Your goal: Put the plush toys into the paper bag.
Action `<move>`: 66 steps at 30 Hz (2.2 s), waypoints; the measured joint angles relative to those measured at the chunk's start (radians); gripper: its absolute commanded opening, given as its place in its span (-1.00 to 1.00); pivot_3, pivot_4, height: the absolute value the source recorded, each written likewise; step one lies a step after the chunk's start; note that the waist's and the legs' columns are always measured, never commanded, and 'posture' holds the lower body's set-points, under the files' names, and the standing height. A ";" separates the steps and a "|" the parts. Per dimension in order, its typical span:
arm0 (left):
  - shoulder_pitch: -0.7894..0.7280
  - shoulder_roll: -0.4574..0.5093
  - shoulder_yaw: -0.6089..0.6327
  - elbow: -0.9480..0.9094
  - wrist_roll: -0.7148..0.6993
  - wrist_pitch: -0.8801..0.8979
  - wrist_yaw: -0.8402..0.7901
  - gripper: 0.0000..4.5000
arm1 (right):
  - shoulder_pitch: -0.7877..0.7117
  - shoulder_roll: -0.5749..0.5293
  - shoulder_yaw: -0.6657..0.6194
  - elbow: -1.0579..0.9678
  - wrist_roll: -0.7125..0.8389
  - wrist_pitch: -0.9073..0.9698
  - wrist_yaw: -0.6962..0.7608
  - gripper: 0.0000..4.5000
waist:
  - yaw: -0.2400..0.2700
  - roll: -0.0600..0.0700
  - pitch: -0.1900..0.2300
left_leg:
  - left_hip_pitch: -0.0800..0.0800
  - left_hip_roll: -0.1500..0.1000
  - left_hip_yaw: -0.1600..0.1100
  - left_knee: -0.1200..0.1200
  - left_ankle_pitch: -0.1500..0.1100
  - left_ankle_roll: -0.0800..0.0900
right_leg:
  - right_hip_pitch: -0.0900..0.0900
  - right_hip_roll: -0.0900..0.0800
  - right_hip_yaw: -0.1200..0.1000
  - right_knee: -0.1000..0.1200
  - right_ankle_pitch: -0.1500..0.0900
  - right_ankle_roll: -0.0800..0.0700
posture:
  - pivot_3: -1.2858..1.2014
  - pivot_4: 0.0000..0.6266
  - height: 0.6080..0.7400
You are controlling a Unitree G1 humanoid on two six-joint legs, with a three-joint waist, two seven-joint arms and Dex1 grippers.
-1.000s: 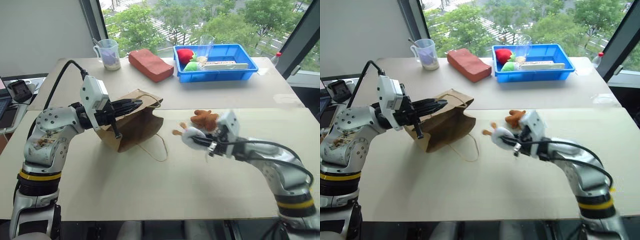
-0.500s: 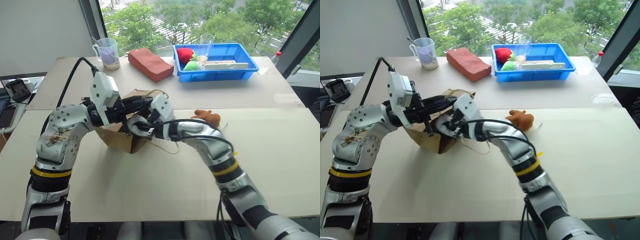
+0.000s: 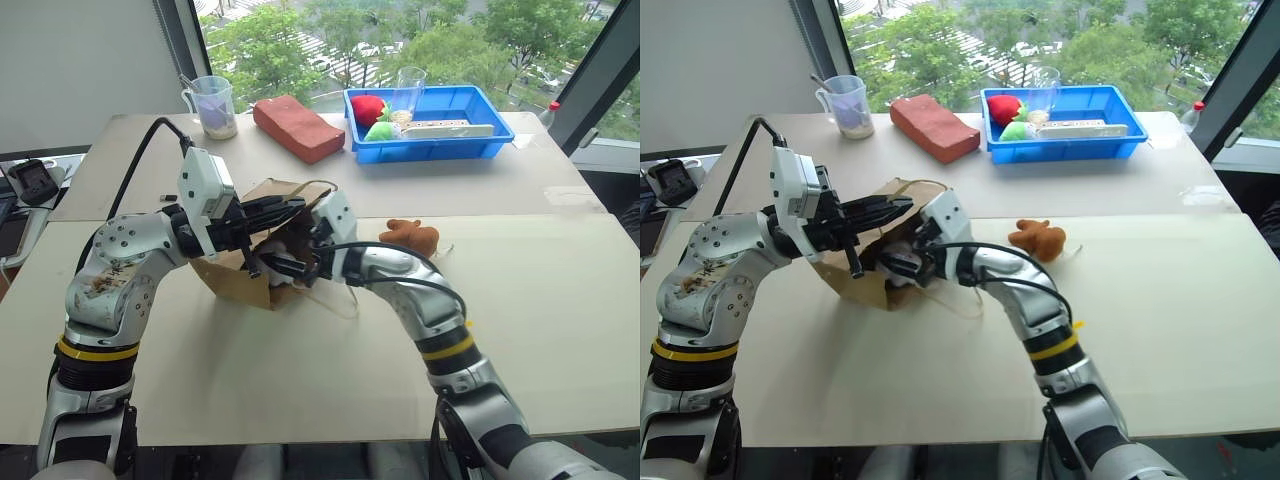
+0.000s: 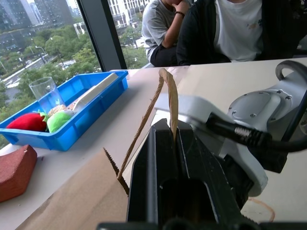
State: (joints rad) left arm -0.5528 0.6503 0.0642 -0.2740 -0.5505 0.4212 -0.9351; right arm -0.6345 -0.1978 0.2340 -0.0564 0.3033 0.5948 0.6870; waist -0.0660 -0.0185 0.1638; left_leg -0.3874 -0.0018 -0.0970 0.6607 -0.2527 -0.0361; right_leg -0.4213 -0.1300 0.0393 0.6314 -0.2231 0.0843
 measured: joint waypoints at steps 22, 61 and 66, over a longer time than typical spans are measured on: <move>0.004 0.082 0.015 -0.024 -0.066 0.044 -0.094 -1.00 | -0.039 -0.386 -0.137 0.483 -0.215 -0.306 0.026 1.00 | -0.004 0.000 0.000 | 0.001 0.000 0.004 0.000 -0.001 0.001 | 0.001 0.000 0.003 -0.005 0.000 0.000 | 0.03 -0.52 1.00; -0.023 0.065 0.003 -0.007 -0.044 0.044 -0.076 -1.00 | -0.088 -0.056 -0.007 0.033 -0.012 0.000 0.049 -0.98 | 0.008 0.000 0.000 | 0.000 0.000 0.002 0.001 0.000 0.000 | 0.000 0.000 0.001 0.000 0.000 0.000 | 0.03 -0.52 1.00; -0.023 0.057 -0.003 -0.027 -0.051 0.063 -0.076 -1.00 | -0.126 0.042 0.012 0.251 -0.108 -0.133 -0.037 -0.98 | 0.000 0.000 0.000 | 0.000 0.000 0.002 0.000 0.000 0.000 | 0.000 0.000 0.001 0.000 0.000 0.000 | 0.03 -0.52 1.00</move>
State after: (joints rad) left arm -0.5759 0.7070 0.0612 -0.3014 -0.6014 0.4840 -1.0106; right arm -0.7610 -0.1554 0.2459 0.1946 0.1953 0.4622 0.6499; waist -0.0664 -0.0186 0.1641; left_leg -0.3870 -0.0016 -0.0953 0.6608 -0.2524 -0.0365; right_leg -0.4218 -0.1300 0.0402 0.6314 -0.2231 0.0843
